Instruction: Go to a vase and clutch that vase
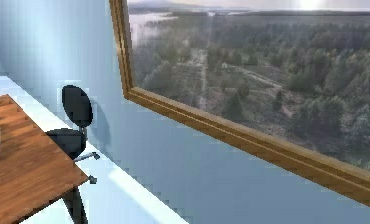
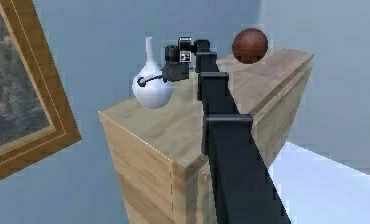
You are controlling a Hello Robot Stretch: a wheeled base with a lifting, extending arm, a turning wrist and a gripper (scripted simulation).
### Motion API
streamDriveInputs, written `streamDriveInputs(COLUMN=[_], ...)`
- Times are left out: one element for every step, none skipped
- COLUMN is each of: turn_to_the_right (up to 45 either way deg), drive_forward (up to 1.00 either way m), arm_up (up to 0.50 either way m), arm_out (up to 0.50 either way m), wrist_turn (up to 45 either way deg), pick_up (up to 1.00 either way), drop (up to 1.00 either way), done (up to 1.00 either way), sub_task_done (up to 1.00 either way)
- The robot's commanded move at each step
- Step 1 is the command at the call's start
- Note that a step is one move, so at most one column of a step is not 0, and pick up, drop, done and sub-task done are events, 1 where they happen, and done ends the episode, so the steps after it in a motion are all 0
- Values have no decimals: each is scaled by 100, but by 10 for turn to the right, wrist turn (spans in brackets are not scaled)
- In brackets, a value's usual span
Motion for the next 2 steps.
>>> streamDriveInputs(turn_to_the_right=[0,0], drive_forward=[0,0], arm_up=[0,0], arm_out=[0,0], wrist_turn=[0,0], pick_up=[100,0], drop=[0,0], done=[0,100], sub_task_done=[0,0])
